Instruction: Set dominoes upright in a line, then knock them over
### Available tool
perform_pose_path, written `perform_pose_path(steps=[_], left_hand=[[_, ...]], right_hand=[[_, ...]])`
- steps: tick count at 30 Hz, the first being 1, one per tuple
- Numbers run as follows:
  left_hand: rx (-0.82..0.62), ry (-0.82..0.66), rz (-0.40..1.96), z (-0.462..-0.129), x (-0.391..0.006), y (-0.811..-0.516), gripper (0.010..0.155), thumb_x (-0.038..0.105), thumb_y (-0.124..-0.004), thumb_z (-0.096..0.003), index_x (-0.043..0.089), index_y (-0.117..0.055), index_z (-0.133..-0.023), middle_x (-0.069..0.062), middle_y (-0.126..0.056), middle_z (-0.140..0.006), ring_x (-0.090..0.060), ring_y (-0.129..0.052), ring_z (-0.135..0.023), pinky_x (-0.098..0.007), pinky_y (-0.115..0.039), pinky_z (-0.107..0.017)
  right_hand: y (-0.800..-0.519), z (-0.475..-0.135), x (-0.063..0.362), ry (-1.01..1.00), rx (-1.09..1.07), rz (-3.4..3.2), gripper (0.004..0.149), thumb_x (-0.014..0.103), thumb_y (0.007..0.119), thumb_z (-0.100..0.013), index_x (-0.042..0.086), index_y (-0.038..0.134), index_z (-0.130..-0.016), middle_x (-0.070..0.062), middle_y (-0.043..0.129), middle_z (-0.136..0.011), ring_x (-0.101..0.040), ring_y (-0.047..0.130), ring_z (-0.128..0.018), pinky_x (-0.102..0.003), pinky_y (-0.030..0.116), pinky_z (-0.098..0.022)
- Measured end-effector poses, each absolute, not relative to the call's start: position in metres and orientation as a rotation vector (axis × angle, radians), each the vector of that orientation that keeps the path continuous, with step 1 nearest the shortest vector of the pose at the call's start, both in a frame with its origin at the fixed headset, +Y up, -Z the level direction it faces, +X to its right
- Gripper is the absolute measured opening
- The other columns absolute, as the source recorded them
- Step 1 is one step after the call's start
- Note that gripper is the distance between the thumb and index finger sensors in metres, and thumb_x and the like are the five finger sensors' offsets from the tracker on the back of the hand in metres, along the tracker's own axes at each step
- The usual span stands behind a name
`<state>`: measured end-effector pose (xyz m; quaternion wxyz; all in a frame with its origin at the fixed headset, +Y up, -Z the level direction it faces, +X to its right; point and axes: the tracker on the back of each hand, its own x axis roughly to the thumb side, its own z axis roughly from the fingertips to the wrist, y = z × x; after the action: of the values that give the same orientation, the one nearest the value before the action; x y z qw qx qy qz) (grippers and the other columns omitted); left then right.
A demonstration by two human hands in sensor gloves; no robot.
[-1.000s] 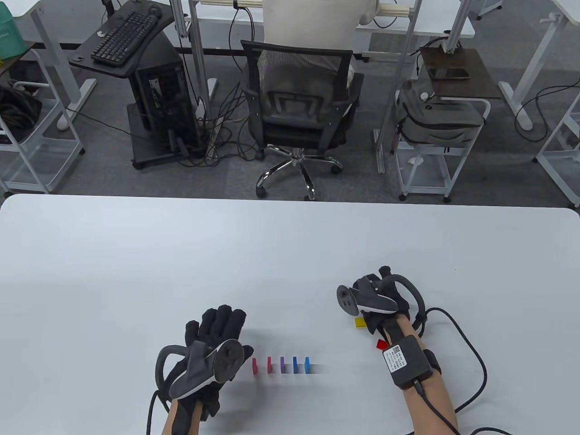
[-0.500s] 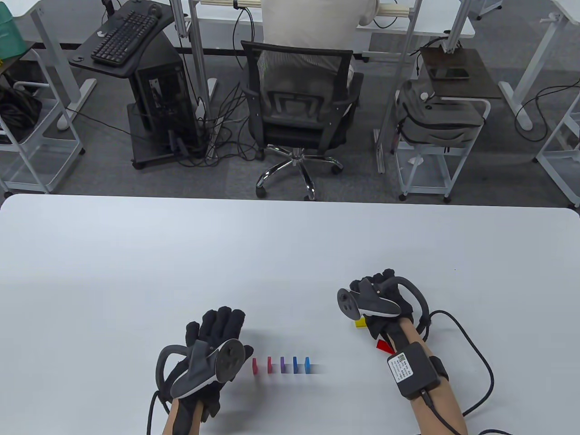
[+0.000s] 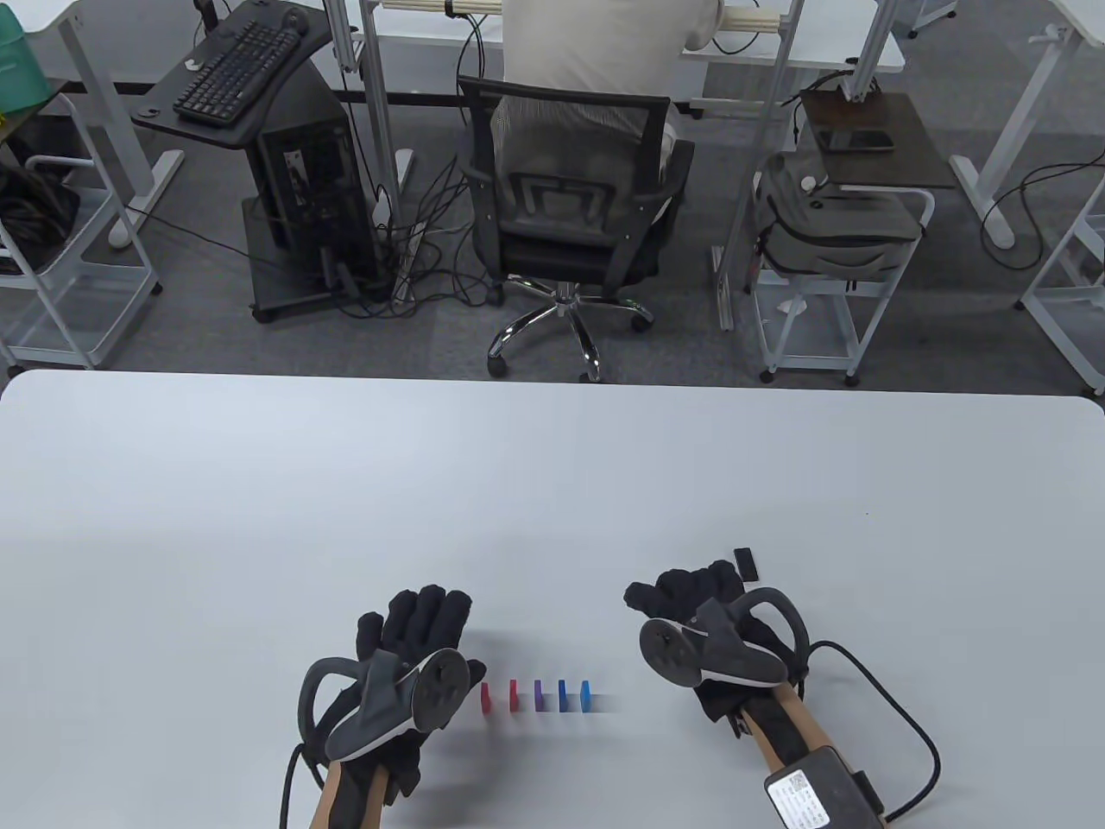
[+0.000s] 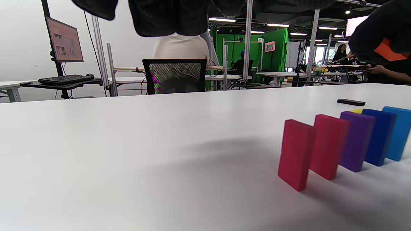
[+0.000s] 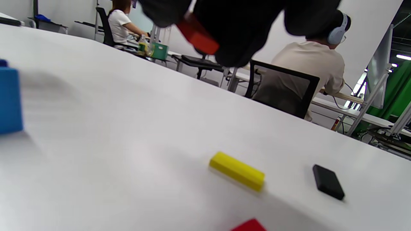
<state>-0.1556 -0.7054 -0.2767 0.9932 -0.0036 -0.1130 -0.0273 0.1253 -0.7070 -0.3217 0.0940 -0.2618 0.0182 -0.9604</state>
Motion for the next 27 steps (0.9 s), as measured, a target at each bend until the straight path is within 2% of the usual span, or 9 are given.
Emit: perform_pose_path(steps=[7,13,15,18,22,27], left_hand=[[-0.011,-0.23,-0.052,-0.277,-0.155,-0.707,0.076,0.058,-0.053,-0.0523,0.025,-0.034,-0.117,-0.012,-0.049,-0.125,-0.041,-0.056,-0.113,-0.063,-0.049,-0.077],[-0.013,-0.236,-0.063,-0.276,-0.153,-0.707,0.076,0.058,-0.053,-0.0523,0.025,-0.033,-0.117,-0.013,-0.049,-0.125,-0.041,-0.056,-0.113,-0.063,-0.049,-0.077],[-0.013,-0.238,-0.064,-0.276,-0.153,-0.707,0.076,0.058,-0.053,-0.0522,0.024,-0.033,-0.117,-0.013,-0.049,-0.125,-0.041,-0.056,-0.113,-0.063,-0.049,-0.077],[-0.014,-0.24,-0.065,-0.276,-0.152,-0.707,0.077,0.058,-0.053,-0.0523,0.024,-0.033,-0.117,-0.013,-0.049,-0.125,-0.041,-0.055,-0.113,-0.063,-0.049,-0.077],[-0.015,-0.244,-0.072,-0.276,-0.151,-0.708,0.077,0.059,-0.053,-0.0522,0.023,-0.032,-0.117,-0.012,-0.049,-0.125,-0.041,-0.056,-0.113,-0.063,-0.049,-0.077],[-0.019,-0.245,-0.072,-0.276,-0.15,-0.708,0.077,0.059,-0.053,-0.0522,0.023,-0.032,-0.117,-0.012,-0.049,-0.125,-0.04,-0.055,-0.114,-0.063,-0.049,-0.077]], right_hand=[[-0.715,-0.307,0.119,-0.054,-0.837,-2.93,0.042,0.022,0.058,-0.06,0.014,0.044,-0.099,-0.018,0.061,-0.105,-0.042,0.072,-0.093,-0.07,0.052,-0.071],[-0.72,-0.3,0.11,-0.091,-0.928,-2.97,0.042,0.023,0.064,-0.058,0.015,0.053,-0.098,-0.017,0.064,-0.103,-0.041,0.075,-0.091,-0.07,0.053,-0.071],[-0.721,-0.297,0.105,-0.067,-0.962,-2.97,0.047,0.024,0.068,-0.057,0.016,0.051,-0.101,-0.015,0.069,-0.102,-0.039,0.078,-0.09,-0.07,0.054,-0.07],[-0.725,-0.293,0.099,-0.06,-0.988,-2.953,0.067,0.03,0.075,-0.055,0.014,0.04,-0.11,-0.007,0.077,-0.099,-0.034,0.084,-0.09,-0.068,0.055,-0.071],[-0.734,-0.291,0.091,-0.077,-0.985,-2.916,0.075,0.032,0.078,-0.053,0.01,0.037,-0.112,-0.003,0.08,-0.098,-0.032,0.085,-0.09,-0.068,0.056,-0.071],[-0.743,-0.292,0.087,-0.072,-0.977,-2.883,0.076,0.033,0.079,-0.053,0.01,0.037,-0.112,-0.001,0.079,-0.098,-0.031,0.083,-0.092,-0.068,0.055,-0.071]])
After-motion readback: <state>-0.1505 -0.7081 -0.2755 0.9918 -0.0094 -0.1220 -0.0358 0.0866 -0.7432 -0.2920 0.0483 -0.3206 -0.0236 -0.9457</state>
